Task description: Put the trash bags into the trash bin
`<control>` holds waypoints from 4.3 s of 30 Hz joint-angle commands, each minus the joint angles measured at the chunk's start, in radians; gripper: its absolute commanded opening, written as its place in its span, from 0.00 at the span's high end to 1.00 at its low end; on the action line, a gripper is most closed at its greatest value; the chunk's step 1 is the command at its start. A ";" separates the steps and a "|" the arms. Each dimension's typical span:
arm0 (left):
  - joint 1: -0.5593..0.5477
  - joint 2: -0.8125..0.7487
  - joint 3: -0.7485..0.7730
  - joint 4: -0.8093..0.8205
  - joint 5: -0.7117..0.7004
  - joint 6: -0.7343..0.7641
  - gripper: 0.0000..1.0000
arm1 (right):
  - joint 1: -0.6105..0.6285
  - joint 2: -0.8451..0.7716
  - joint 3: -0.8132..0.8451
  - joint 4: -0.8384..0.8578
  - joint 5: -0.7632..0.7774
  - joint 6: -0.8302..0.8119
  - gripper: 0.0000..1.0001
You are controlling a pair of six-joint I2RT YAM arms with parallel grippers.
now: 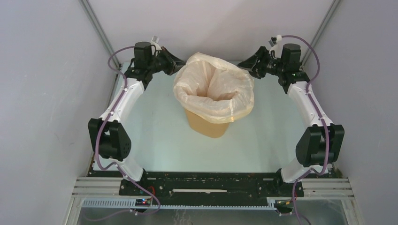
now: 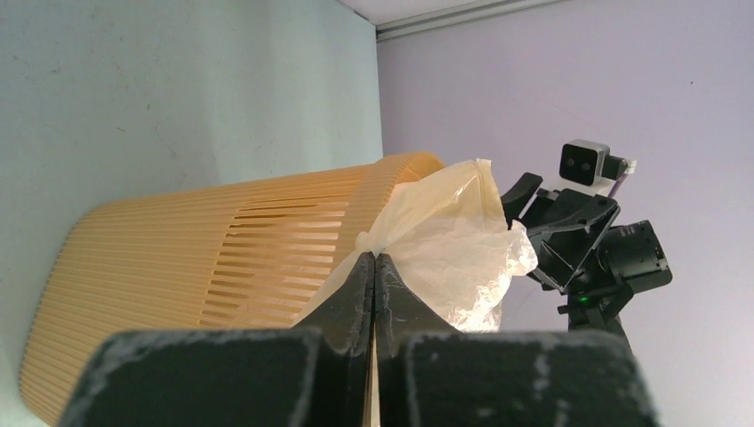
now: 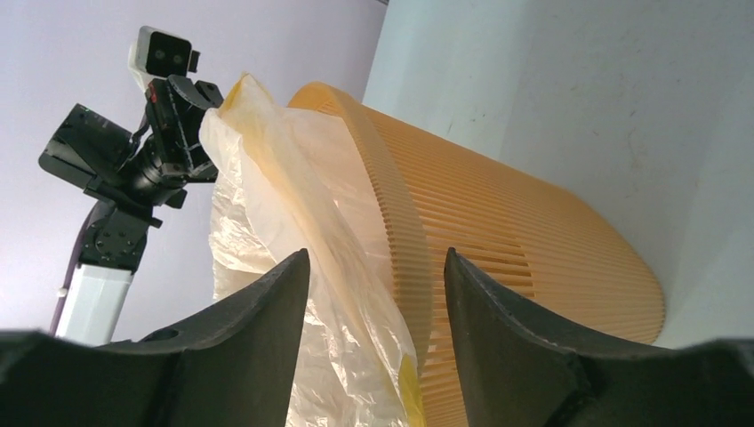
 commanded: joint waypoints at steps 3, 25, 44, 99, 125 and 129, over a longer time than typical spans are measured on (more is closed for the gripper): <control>-0.005 0.033 0.053 0.013 -0.031 -0.034 1.00 | -0.009 -0.039 -0.042 0.079 -0.048 0.043 0.39; 0.001 0.138 0.071 -0.069 -0.078 -0.055 1.00 | -0.041 0.085 -0.053 0.049 0.090 0.143 1.00; 0.045 0.051 -0.091 -0.210 -0.040 0.140 0.99 | -0.004 0.052 -0.077 -0.028 0.047 0.073 1.00; 0.057 -0.060 -0.432 0.551 0.195 -0.304 0.88 | 0.059 0.150 0.056 -0.030 0.060 0.163 1.00; 0.087 -0.217 -0.420 -0.073 0.067 0.113 0.83 | -0.015 0.131 0.058 -0.373 0.048 -0.102 0.63; 0.086 -0.237 -0.361 -0.141 0.046 0.165 0.79 | -0.080 0.011 0.079 -0.507 0.113 -0.156 0.34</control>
